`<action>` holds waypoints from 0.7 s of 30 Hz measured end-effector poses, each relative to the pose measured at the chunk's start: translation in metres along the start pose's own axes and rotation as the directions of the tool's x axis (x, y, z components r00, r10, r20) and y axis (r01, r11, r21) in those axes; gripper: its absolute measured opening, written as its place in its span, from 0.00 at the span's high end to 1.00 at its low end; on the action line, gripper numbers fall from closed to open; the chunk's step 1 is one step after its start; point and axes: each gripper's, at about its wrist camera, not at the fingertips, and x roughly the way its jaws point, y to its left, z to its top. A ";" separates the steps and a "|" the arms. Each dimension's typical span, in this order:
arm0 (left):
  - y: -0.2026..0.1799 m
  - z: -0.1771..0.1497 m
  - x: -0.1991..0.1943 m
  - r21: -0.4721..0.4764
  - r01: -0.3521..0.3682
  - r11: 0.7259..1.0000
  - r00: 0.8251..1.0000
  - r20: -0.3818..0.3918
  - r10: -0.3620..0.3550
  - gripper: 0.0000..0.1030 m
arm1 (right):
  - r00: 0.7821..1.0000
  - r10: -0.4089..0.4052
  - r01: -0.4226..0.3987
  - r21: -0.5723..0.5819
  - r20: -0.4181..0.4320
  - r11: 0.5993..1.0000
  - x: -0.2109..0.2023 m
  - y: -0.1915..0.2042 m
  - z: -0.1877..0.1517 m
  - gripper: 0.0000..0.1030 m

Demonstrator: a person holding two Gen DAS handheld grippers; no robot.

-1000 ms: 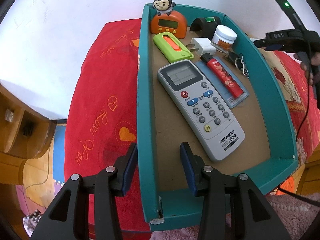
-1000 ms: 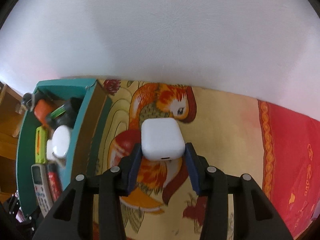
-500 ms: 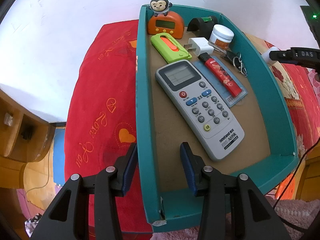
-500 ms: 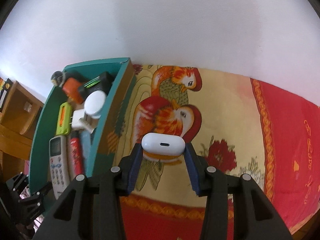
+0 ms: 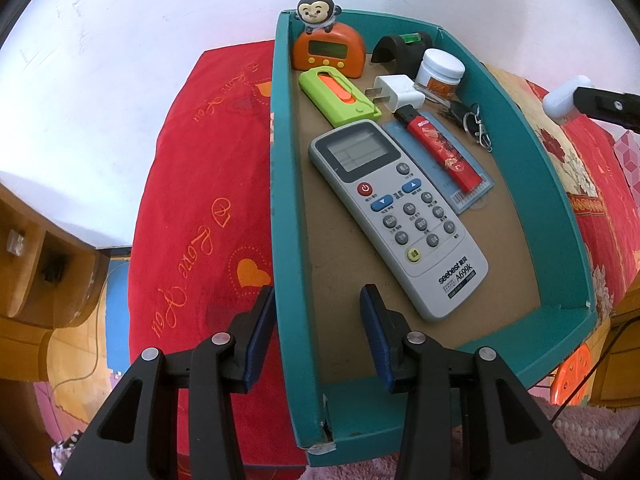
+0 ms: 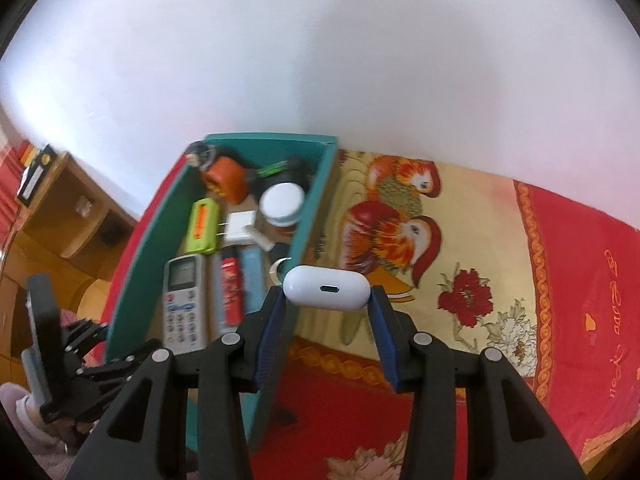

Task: Organize objects
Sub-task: 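Carry the earbud case into the box beside the remote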

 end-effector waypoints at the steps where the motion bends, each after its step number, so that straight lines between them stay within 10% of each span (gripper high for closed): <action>1: 0.000 0.001 0.000 0.000 0.000 1.000 1.000 0.000 0.000 0.57 | 1.000 0.007 -0.007 -0.015 0.000 1.000 -0.002 0.006 -0.002 0.59; 21: -0.003 0.003 0.001 0.005 0.003 1.000 1.000 0.002 -0.003 0.57 | 0.990 0.029 -0.058 -0.214 -0.136 0.975 0.029 0.088 -0.039 0.59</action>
